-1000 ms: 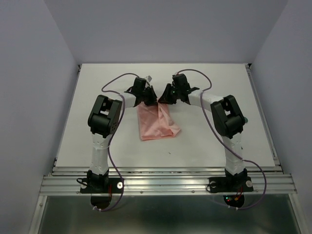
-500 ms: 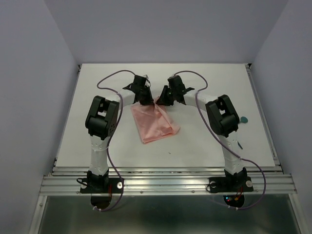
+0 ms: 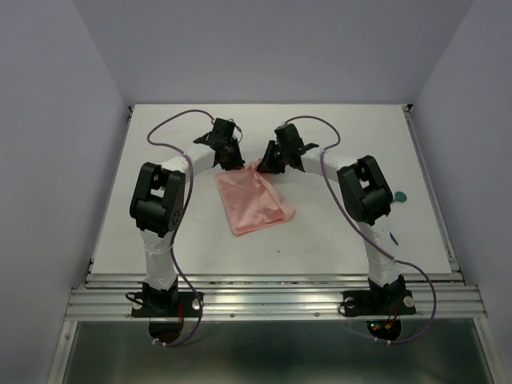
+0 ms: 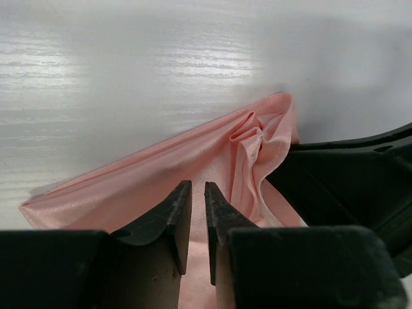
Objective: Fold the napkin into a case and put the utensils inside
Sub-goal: Fold the lower triangle-folded napkin at the center of the board.
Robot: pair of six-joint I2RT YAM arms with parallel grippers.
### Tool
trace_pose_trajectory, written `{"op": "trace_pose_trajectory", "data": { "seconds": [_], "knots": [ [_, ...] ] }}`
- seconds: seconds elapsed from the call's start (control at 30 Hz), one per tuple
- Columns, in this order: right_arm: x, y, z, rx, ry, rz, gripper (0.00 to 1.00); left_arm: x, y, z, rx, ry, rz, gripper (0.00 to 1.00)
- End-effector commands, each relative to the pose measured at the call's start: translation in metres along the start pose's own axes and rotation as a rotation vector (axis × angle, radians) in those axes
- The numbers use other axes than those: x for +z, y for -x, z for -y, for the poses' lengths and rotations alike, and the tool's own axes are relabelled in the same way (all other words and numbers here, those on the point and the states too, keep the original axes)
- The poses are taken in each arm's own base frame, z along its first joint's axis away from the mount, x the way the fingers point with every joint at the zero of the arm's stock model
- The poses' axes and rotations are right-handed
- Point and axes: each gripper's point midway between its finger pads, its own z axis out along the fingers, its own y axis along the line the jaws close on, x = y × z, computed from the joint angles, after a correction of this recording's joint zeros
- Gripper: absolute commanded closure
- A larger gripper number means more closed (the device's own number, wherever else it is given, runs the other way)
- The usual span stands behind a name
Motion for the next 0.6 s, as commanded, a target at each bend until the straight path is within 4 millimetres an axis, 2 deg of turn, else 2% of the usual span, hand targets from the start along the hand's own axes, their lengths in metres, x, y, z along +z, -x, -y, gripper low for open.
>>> {"op": "trace_pose_trajectory", "data": {
  "seconds": [0.0,0.1,0.17,0.2,0.27,0.4,0.43,0.57],
  "knots": [
    [-0.015,0.01,-0.023,-0.056,0.028,0.025,0.75,-0.033,0.021,0.019,-0.015,-0.095,0.083,0.74],
    [-0.018,0.01,-0.033,-0.072,0.049,0.026,0.75,-0.041,0.023,0.024,-0.019,-0.121,0.094,0.71],
    [-0.018,0.008,-0.041,-0.083,0.062,0.024,0.77,-0.042,0.022,0.026,-0.01,-0.135,0.082,0.64],
    [-0.019,0.01,-0.043,-0.085,0.066,0.026,0.77,-0.043,0.023,0.027,-0.006,-0.143,0.084,0.57],
    [-0.015,0.006,-0.046,-0.092,0.069,0.015,0.79,-0.042,0.02,0.029,-0.005,-0.16,0.073,0.5],
    [-0.014,0.003,-0.053,-0.103,0.08,0.011,0.79,-0.041,0.016,0.033,-0.001,-0.191,0.061,0.41],
    [-0.015,0.006,-0.055,-0.108,0.083,0.018,0.79,-0.034,0.009,0.031,0.0,-0.204,0.037,0.41],
    [-0.01,0.005,-0.052,-0.104,0.072,0.012,0.79,-0.031,0.008,0.027,-0.012,-0.211,0.033,0.42]
  ]
}}
